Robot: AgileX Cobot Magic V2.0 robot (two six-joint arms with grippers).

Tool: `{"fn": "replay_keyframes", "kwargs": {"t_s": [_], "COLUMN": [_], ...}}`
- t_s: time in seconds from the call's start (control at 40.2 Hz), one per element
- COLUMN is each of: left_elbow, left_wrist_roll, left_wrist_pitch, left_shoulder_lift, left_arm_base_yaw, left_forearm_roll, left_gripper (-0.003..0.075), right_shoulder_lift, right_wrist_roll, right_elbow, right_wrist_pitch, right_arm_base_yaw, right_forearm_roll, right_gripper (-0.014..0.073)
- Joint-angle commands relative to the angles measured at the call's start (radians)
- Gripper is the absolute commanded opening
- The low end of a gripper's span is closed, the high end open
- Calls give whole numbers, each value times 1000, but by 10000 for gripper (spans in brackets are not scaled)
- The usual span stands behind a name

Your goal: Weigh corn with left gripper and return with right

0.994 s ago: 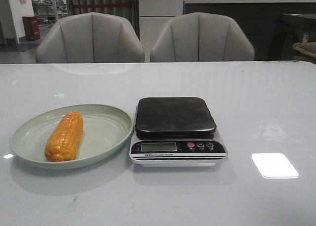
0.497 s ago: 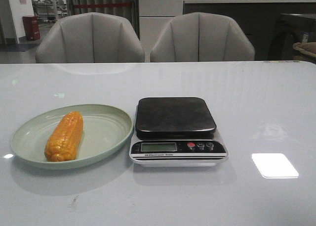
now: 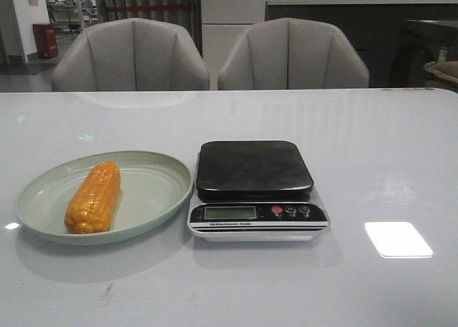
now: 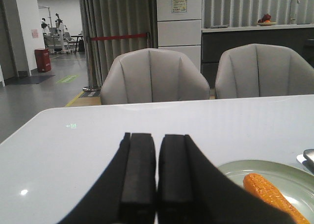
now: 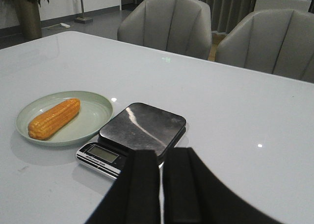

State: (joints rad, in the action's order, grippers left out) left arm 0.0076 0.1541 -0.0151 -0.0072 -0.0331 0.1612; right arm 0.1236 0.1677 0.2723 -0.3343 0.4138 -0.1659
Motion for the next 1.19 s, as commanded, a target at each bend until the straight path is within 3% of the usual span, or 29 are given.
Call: {"fn": "replay_keyframes", "kwargs": {"t_s": [0.0, 0.273, 0.622, 0.746, 0.895, 1.169], "left_elbow": [-1, -1, -1, -1, -1, -1], "left_wrist_roll": [7, 7, 7, 7, 7, 7], "left_wrist_pitch": [-84, -84, -84, -84, -84, -84], "left_shoulder_lift": [-20, -20, -18, -18, -18, -18], "left_arm_base_yaw": [-6, -6, -6, -6, -6, -6], "left_forearm_roll": [-3, -3, -3, -3, -3, -3], "left_gripper": [114, 114, 114, 114, 114, 114], "right_shoulder_lift": [11, -16, -153, -153, -153, -153], "right_wrist_roll": [5, -87, -175, -197, -197, -197], "right_elbow": [23, -42, -217, -241, -306, -302], "right_wrist_pitch": [90, 148, 254, 270, 393, 382], "right_arm_base_yaw": [-29, -216, -323, -342, -342, -343], "right_forearm_roll": [47, 156, 189, 189, 189, 191], "right_gripper": [199, 199, 199, 199, 199, 199]}}
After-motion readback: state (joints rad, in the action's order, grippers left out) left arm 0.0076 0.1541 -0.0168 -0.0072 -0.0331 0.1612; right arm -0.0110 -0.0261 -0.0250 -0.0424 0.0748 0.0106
